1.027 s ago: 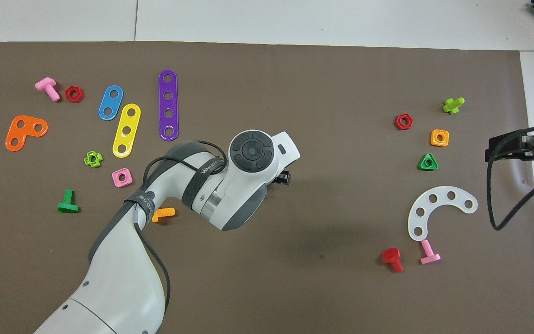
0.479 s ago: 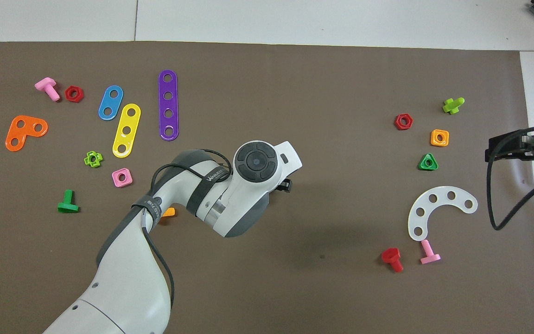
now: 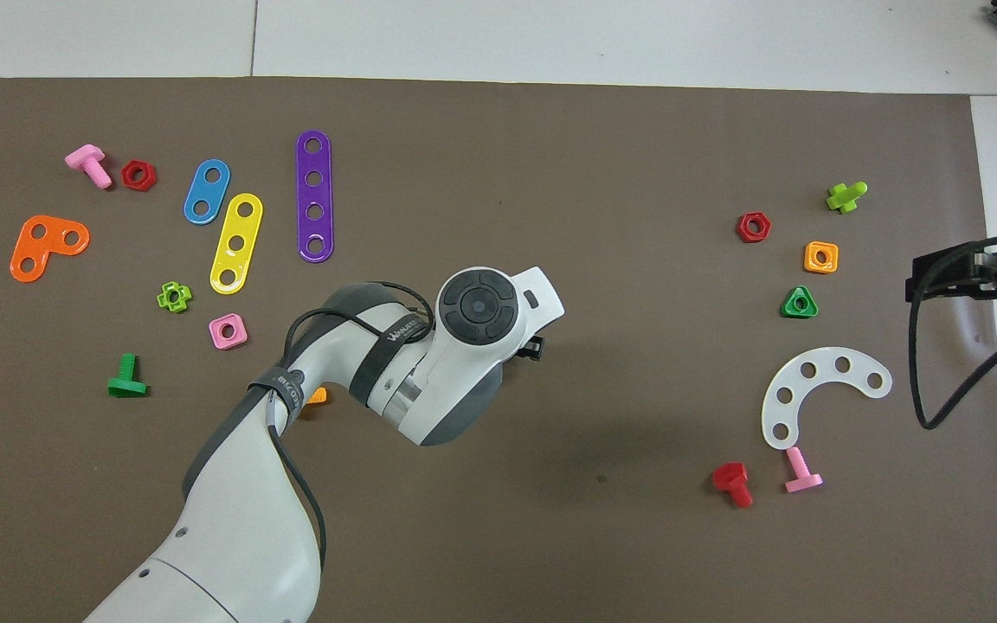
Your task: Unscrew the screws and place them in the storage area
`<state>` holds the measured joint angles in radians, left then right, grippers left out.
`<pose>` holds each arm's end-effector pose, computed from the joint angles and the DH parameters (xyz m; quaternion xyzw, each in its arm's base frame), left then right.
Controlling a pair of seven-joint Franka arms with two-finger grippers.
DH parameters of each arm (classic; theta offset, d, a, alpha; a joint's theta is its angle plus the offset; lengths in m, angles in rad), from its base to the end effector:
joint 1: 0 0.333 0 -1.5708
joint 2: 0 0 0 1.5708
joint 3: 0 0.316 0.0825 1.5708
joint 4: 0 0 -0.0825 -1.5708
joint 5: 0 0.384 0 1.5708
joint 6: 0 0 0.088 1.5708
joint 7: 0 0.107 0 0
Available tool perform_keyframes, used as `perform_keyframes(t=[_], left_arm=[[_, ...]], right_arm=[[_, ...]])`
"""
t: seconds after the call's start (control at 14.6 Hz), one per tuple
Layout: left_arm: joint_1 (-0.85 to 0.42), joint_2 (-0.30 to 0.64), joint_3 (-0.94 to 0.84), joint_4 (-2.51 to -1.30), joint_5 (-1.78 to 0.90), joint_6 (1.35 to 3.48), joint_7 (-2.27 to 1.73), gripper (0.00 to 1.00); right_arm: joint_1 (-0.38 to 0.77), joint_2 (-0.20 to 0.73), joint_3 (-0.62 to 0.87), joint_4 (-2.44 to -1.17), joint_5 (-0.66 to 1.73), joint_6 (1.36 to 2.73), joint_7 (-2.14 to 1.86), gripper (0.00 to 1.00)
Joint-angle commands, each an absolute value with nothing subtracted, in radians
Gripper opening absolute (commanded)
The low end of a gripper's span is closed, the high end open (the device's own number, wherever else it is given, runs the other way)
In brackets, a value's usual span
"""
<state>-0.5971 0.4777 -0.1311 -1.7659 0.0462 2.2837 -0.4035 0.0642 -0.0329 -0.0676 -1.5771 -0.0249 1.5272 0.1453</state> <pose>0.5003 -0.4345 0.2999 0.9854 -0.1683 0.0124 0.0222 0.5399 -0.0052 0.6357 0.9971 -0.0747 -0.0077 0.0119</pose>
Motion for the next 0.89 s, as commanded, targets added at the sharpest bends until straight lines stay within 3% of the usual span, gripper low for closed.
perform_keyframes(t=[0.0, 0.82], left_arm=[[-0.614, 0.459, -0.117, -1.796, 0.061, 2.310, -0.402, 0.89], [-0.612, 0.462, -0.115, -1.770, 0.063, 2.275, -0.402, 0.80]], right_arm=[[0.060, -0.052, -0.063, -1.594, -0.023, 1.525, 0.132, 1.00], [0.060, -0.052, -0.063, -1.594, -0.023, 1.525, 0.132, 1.00]])
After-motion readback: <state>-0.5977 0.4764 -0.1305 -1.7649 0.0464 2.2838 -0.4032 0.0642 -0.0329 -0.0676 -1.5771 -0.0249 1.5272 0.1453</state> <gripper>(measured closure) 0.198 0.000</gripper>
